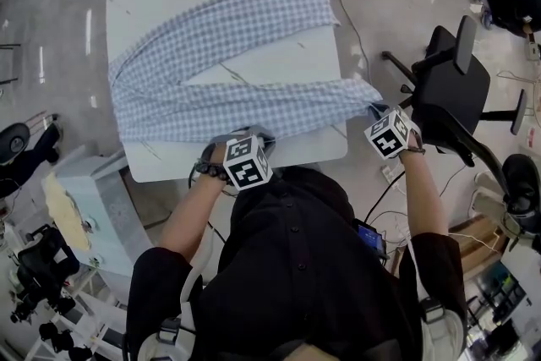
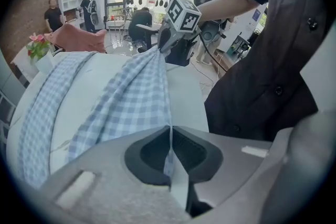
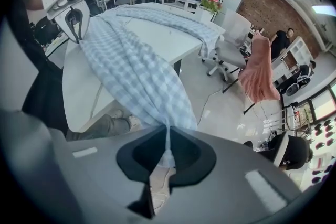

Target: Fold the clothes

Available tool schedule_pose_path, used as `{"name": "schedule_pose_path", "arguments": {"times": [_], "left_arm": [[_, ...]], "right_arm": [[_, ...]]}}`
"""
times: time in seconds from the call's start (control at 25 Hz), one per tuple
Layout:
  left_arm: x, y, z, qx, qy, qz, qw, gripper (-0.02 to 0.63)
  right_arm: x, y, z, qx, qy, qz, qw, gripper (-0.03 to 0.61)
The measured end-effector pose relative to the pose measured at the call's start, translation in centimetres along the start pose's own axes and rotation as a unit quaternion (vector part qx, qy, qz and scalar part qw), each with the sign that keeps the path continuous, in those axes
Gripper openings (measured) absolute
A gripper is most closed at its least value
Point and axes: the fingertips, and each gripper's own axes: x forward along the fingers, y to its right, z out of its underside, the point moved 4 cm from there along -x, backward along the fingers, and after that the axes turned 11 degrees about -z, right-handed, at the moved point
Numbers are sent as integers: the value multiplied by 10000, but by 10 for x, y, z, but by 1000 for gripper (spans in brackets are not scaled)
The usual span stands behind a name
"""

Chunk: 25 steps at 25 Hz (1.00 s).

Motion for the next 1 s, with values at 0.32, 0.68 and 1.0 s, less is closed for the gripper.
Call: {"name": "schedule_pose_path", "arguments": {"times": [0.32,0.68,1.0], "left_arm": [[8,16,7,57,-161,217,9996,25],[-8,-3,7,-507,136,108,9986,155],[-40,-43,-3,-962,536,-339,9933,155]], "right_arm": [[8,-21,11,161,67,-315,9994,59],[-8,-27,-15,-30,471,-606,9970,186],[-16,-18,-66,-377,844,-540,9943,175]]}}
